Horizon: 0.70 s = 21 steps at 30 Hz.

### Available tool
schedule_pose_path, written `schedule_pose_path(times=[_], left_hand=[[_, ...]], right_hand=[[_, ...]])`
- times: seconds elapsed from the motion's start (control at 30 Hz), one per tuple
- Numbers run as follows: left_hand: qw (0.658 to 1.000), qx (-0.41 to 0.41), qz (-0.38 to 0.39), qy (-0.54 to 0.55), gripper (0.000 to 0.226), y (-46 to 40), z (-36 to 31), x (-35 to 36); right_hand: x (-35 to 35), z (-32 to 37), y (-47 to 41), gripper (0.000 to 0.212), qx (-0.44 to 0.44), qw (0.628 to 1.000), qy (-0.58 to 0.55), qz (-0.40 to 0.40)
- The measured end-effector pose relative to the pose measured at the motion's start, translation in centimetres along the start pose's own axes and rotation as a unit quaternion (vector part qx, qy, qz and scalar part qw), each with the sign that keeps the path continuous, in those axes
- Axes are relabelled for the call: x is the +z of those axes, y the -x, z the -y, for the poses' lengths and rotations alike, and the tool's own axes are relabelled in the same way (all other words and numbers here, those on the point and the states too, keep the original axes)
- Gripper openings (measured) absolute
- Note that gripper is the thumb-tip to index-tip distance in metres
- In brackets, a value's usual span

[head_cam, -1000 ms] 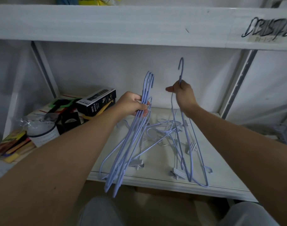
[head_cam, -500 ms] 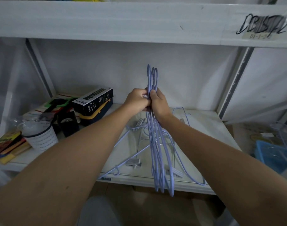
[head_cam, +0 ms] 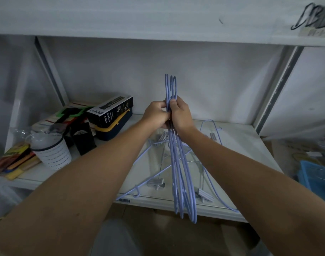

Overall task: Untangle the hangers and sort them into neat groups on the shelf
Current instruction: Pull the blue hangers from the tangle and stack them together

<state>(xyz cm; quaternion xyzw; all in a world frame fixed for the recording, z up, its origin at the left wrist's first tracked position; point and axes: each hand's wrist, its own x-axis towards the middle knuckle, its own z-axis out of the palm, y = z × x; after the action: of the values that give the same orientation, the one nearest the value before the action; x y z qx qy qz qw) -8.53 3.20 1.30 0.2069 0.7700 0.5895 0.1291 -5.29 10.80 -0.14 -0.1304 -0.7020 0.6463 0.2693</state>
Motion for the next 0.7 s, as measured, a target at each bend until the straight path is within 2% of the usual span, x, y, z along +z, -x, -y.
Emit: schedule_pose_path(times=[0.1,0.2,0.27,0.3,0.43,0.53,0.7], left_hand=[[1.000,0.005,-0.013,-0.017,0.028,-0.4,0.5,-0.5],[1.000,0.007,-0.014,0.002,0.018,-0.8,1.0,-1.3],[1.000,0.013,-0.017,0.006,0.007,-1.3,1.6,-2.0],[1.000,0.019,-0.024,-0.004,0.008,-1.6,1.9,-2.2],[0.997,0.053,-0.021,-0.050,0.014,-2.5,2.9,-2.8],[0.998,0.053,-0.016,-0.039,0.012,-3.2,3.6,-3.1],[0.998,0.044,-0.014,-0.038,0.005,-4.2,5.0,-3.0]], right_hand=[[0.4,-0.3,-0.3,0.027,-0.002,1.000,-0.009,0.025],[-0.5,-0.5,-0.9,0.027,-0.041,0.997,0.044,0.053],[-1.8,-0.9,-1.3,0.029,-0.047,0.995,0.080,0.039],[-2.6,-1.4,-1.6,0.030,-0.042,0.995,0.093,0.023],[-5.6,-4.7,-2.3,0.028,0.037,0.984,0.176,-0.016],[-7.1,-7.8,-2.4,0.029,0.109,0.954,0.281,0.000],[-7.9,-12.0,-2.8,0.028,0.152,0.907,0.392,0.034]])
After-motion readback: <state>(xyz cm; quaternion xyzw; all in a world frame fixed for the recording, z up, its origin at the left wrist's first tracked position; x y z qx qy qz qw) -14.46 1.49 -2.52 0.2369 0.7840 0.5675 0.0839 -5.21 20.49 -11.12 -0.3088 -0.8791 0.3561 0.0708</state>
